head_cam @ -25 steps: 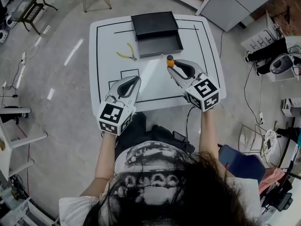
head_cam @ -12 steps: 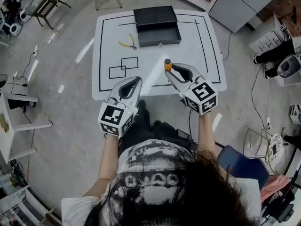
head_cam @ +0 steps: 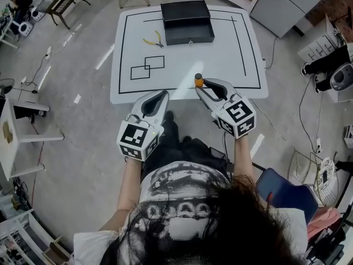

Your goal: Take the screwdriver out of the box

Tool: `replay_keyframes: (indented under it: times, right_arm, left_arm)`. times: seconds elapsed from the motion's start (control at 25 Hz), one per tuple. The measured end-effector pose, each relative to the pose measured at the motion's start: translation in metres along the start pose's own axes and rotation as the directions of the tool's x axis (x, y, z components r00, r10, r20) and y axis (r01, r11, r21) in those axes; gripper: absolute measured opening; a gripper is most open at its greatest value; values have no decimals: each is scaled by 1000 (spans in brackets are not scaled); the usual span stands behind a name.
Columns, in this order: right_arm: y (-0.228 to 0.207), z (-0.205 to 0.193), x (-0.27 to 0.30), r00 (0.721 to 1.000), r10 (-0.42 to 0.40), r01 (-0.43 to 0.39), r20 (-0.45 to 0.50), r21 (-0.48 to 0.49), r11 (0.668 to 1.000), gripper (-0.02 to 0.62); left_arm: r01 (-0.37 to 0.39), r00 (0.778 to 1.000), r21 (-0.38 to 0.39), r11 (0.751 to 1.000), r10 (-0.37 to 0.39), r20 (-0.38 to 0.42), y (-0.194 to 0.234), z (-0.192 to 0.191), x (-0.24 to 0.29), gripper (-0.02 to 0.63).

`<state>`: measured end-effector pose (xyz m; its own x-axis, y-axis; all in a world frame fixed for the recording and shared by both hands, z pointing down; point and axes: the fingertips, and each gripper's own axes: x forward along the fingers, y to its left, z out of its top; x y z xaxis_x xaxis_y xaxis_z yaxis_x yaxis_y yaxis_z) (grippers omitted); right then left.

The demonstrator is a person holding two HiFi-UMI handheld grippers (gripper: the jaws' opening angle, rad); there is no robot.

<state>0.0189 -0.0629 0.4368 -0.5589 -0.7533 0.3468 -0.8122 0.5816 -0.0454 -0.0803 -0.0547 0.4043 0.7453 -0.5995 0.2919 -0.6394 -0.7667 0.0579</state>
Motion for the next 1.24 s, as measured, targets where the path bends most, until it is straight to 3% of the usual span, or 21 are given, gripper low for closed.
replay_keyframes:
  times: [0.52, 1.24]
  right_arm:
    - [28, -13, -14, 999, 33, -33, -16, -21, 999, 114]
    - [32, -13, -19, 1000, 30, -30, -4, -30, 999, 114]
  left_arm:
    - [-19, 1000, -12, 1000, 20, 14, -18, -9, -21, 0]
    - [-13, 1000, 2, 1000, 13, 16, -25, -8, -21, 0]
